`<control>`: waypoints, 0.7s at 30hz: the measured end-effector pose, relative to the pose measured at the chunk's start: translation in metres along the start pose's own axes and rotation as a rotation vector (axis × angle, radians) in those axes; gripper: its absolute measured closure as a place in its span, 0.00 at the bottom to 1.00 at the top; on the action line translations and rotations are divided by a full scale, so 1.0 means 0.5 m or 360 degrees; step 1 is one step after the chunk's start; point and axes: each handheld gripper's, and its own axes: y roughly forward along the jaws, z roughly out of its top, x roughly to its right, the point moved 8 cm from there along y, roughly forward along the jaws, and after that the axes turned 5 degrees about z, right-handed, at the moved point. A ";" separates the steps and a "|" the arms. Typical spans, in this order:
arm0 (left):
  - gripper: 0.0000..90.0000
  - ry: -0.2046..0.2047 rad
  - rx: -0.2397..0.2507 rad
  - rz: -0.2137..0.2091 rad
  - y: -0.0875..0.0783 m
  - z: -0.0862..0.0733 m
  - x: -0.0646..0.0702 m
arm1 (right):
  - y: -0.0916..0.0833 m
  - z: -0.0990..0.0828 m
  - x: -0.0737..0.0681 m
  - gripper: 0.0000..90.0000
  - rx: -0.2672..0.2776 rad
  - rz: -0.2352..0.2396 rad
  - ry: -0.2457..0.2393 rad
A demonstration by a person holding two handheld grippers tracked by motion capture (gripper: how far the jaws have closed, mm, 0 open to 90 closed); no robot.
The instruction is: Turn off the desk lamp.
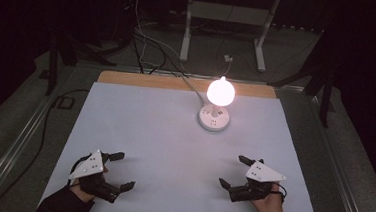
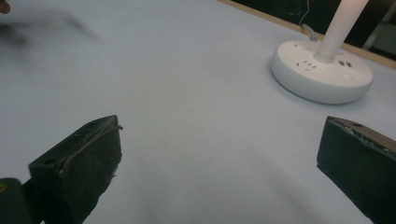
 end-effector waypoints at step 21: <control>0.00 -0.0045 0.0061 0.0023 -0.003 0.010 -0.014 | 0.003 -0.006 -0.008 0.00 -0.0050 0.0005 -0.0023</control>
